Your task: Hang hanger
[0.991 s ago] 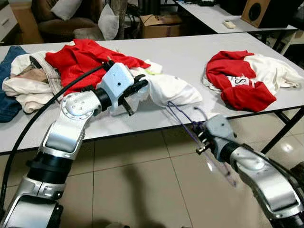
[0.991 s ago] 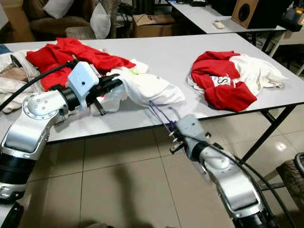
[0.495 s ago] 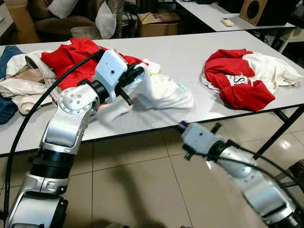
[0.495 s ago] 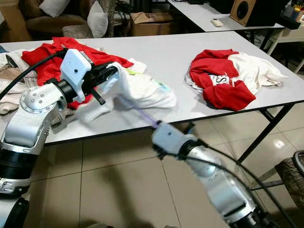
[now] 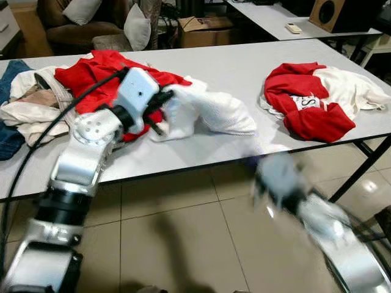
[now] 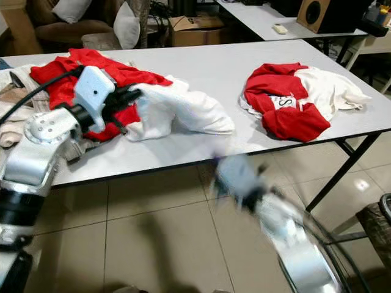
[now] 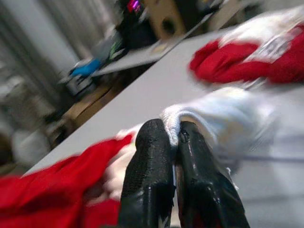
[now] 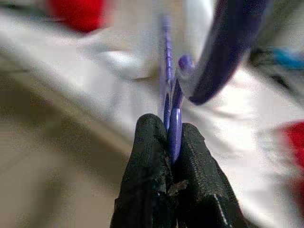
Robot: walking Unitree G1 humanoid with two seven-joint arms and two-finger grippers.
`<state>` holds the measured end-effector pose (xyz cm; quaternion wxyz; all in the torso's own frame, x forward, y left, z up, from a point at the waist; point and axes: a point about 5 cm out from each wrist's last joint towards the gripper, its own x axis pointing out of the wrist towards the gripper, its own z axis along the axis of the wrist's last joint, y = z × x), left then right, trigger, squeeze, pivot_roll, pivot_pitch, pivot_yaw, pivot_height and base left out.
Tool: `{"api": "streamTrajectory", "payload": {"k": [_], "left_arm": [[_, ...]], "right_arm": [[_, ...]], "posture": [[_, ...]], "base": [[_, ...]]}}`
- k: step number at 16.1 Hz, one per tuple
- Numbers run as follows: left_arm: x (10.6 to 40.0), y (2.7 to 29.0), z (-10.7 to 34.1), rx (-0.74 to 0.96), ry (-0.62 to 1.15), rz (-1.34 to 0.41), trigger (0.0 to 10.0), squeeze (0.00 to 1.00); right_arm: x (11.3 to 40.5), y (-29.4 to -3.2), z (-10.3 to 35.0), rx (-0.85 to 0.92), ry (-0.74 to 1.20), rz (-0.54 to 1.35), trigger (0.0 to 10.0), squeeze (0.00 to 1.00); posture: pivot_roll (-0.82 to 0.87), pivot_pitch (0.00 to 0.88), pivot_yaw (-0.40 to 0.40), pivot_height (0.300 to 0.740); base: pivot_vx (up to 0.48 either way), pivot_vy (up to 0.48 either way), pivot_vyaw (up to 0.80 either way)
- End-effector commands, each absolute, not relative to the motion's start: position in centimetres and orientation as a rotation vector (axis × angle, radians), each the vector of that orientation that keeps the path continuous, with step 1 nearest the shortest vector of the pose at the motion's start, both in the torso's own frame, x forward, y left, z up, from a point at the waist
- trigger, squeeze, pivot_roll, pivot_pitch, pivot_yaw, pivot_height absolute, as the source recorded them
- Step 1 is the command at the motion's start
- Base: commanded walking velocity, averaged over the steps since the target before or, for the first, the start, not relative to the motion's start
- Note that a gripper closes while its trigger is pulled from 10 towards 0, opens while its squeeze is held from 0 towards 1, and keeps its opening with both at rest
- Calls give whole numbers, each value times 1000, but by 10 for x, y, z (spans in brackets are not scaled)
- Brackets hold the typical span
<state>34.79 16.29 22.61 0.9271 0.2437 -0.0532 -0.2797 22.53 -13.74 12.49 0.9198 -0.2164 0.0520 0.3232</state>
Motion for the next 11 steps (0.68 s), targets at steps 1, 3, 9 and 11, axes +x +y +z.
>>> {"api": "streamTrajectory", "payload": {"k": [1,3,9,11], "left_arm": [[351,163,232,523,-127,-550,0,0],[350,159,230,543,-127,-599,0,0],[346,148,233,542,-154,-672,0,0],[345,140,242,522,-187,-707,0,0]], "right_arm": [[220,-131,128,-402,97,743,10000,0],[224,-146,133,-327,83,632,10000,0],[232,-156,144,-277,74,664,10000,0],[235,-148,146,-274,54,690,10000,0]], "posture": [[-156,0,32,740],[-165,0,41,740],[-139,0,17,740],[-131,0,14,740]], "base": [[0,0,0],[0,0,0],[0,0,0],[0,0,0]]}}
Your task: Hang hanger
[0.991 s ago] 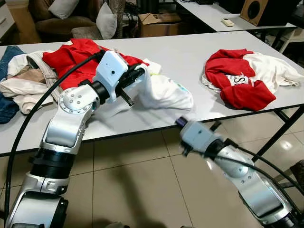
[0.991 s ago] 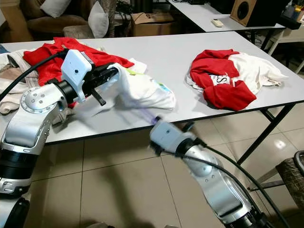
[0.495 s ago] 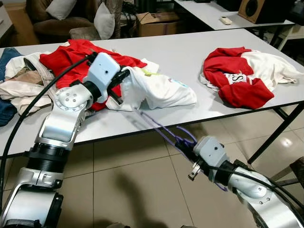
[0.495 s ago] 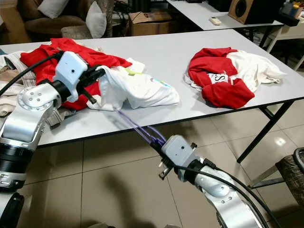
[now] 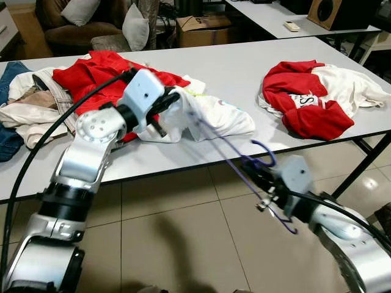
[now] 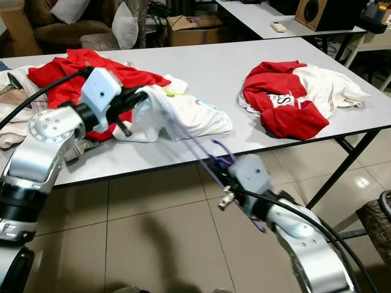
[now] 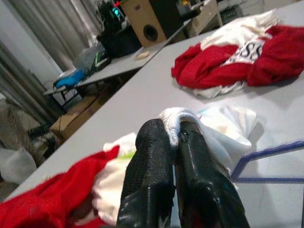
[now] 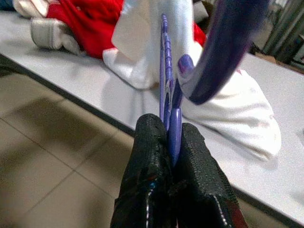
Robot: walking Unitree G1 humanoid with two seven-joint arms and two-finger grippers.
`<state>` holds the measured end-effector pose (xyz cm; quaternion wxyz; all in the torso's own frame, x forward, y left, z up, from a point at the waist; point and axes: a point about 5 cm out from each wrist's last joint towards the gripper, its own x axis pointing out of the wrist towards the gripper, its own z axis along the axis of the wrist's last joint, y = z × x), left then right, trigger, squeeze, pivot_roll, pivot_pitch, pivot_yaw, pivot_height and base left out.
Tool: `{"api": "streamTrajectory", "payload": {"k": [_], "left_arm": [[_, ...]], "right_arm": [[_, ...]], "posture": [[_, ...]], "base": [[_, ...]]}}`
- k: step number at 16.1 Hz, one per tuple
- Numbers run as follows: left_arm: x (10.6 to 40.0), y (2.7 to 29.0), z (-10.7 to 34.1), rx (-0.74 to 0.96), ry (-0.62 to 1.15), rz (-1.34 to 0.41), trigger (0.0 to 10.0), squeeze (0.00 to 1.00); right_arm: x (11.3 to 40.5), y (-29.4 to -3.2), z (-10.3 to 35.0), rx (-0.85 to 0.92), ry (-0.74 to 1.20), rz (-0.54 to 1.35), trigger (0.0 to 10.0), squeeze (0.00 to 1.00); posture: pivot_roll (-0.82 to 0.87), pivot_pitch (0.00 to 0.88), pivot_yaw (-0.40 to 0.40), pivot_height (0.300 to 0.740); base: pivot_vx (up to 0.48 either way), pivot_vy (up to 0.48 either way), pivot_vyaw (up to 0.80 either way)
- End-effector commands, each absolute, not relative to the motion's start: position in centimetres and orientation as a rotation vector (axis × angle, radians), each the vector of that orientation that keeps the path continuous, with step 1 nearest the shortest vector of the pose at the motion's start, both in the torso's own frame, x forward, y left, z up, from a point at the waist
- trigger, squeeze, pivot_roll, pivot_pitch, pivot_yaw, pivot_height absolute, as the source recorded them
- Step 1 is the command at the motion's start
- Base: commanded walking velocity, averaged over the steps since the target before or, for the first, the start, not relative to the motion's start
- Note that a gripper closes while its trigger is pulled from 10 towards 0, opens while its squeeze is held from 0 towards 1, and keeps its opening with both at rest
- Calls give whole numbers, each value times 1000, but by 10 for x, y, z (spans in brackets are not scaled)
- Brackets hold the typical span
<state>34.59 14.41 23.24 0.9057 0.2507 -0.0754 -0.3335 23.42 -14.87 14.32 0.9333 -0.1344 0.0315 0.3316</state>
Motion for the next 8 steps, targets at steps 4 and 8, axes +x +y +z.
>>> {"api": "streamTrajectory", "payload": {"k": [4,8], "left_arm": [[343,140,245,563,-187,-732,0,0],[346,157,243,640,-141,-695,0,0]], "right_arm": [[245,-150,157,-263,11,603,10000,0],[245,-166,161,-275,12,561,10000,0]], "posture": [[-132,0,19,740],[-139,0,27,740]], "base": [[0,0,0],[0,0,0]]}}
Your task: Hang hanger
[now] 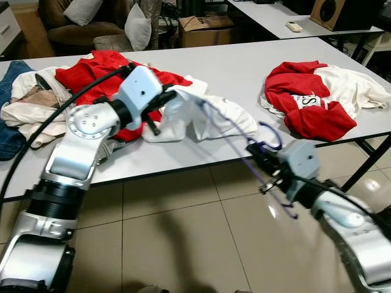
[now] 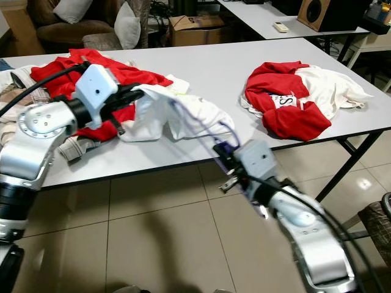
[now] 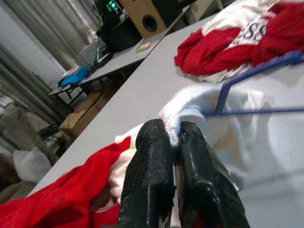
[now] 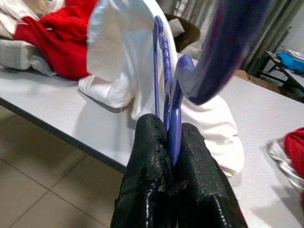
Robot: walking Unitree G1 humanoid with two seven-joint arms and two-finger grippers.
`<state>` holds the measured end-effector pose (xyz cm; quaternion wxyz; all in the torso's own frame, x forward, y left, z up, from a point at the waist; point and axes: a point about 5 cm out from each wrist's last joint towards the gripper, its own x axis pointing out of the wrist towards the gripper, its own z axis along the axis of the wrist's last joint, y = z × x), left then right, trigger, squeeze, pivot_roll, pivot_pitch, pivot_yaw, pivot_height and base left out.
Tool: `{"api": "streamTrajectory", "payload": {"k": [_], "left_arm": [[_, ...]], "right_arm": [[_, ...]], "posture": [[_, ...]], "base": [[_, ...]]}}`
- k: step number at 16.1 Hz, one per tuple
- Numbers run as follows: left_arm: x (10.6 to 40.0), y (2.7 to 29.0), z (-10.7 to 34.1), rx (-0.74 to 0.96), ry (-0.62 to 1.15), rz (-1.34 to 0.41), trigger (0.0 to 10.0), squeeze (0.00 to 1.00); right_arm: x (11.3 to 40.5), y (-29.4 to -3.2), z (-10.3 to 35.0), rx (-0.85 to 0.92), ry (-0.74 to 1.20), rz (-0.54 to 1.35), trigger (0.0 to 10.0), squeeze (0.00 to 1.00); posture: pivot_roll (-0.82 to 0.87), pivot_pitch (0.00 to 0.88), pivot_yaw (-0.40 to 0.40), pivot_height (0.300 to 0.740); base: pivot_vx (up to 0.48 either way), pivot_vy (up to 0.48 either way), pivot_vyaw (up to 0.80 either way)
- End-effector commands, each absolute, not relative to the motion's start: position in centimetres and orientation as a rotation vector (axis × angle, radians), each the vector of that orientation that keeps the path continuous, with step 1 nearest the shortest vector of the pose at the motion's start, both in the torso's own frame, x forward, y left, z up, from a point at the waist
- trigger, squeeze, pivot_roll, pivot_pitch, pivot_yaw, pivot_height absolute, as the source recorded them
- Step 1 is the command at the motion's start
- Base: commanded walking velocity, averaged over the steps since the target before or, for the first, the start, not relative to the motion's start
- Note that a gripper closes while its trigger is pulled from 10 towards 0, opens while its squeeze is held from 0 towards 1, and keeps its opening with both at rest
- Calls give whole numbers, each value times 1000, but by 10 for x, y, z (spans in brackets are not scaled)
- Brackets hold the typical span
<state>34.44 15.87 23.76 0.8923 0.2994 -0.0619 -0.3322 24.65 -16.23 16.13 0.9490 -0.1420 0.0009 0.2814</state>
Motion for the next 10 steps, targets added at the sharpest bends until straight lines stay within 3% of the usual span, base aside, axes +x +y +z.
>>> {"api": "streamTrajectory", "payload": {"k": [1,4,10], "left_arm": [[347,162,244,668,-132,-680,0,0],[348,172,251,694,-127,-683,0,0],[327,171,256,601,-108,-940,0,0]], "right_arm": [[243,-169,162,-280,17,569,10000,0],[248,-191,165,-329,30,506,10000,0],[267,-217,176,-378,17,369,10000,0]], "posture": [[-140,0,28,740],[-142,0,31,740],[-138,0,24,740]], "base": [[0,0,0],[0,0,0],[0,0,0]]}}
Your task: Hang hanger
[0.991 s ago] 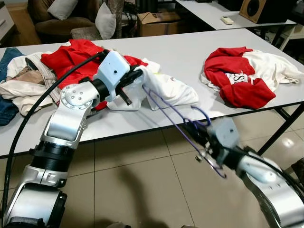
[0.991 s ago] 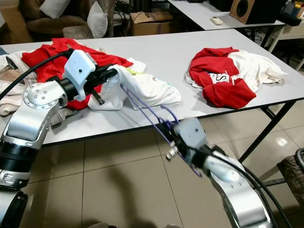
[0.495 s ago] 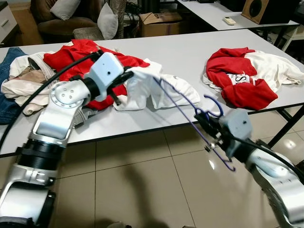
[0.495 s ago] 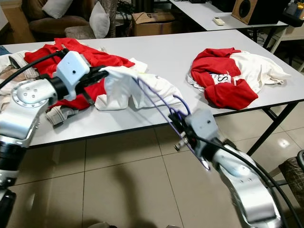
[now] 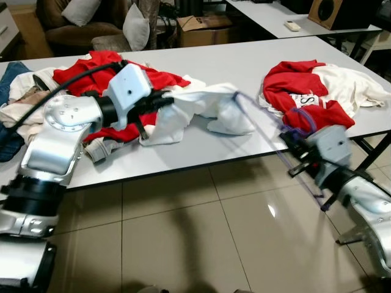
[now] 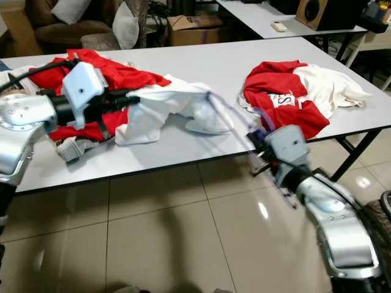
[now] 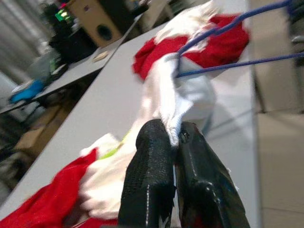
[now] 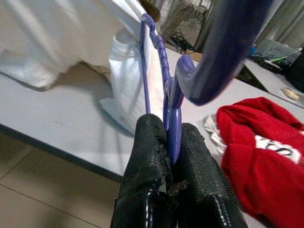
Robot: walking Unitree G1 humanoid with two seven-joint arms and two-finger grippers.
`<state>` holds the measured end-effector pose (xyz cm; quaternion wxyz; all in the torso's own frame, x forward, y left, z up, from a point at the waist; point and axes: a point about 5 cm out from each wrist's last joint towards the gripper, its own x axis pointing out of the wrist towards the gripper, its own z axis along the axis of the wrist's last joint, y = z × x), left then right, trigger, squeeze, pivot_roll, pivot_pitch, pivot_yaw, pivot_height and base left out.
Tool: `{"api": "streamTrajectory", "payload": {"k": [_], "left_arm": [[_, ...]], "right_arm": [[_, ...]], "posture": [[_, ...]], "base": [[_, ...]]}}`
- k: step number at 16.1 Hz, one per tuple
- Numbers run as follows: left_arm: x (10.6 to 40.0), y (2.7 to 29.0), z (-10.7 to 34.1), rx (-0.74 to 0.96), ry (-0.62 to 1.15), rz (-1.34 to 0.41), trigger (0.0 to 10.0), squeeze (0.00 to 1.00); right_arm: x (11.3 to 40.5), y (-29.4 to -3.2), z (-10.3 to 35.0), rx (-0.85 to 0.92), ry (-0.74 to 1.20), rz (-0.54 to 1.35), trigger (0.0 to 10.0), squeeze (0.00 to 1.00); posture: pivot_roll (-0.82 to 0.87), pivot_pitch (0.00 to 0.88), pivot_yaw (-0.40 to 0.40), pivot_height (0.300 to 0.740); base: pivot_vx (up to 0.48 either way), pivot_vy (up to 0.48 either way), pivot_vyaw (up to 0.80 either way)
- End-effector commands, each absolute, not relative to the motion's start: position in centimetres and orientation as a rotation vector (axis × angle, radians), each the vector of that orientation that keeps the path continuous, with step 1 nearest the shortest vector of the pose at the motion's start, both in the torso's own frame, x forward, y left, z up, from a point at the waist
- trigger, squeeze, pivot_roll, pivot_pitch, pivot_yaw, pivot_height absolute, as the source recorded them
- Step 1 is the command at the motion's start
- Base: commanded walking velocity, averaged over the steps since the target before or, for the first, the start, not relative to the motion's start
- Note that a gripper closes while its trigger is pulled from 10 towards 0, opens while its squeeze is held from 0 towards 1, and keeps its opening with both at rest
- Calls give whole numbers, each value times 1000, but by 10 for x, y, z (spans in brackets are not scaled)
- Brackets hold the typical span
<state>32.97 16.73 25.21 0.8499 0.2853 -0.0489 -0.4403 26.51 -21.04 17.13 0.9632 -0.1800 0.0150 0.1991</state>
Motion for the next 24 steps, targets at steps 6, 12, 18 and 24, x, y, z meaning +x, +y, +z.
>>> {"api": "streamTrajectory", "payload": {"k": [6,12,18,24], "left_arm": [[339,146,268,296,-233,-824,0,0],[348,153,294,206,-282,-773,0,0],[340,152,277,369,-188,-857,0,0],[323,143,229,635,-67,-995,0,0]], "right_arm": [[255,-198,158,-331,40,499,10000,0],[249,-192,150,-422,-3,490,10000,0],[257,-196,163,-196,-52,357,10000,0],[274,-177,146,161,96,478,10000,0]], "posture": [[-138,0,31,740],[-125,0,62,740],[-120,0,64,740],[-118,0,36,740]], "base": [[0,0,0],[0,0,0],[0,0,0],[0,0,0]]}}
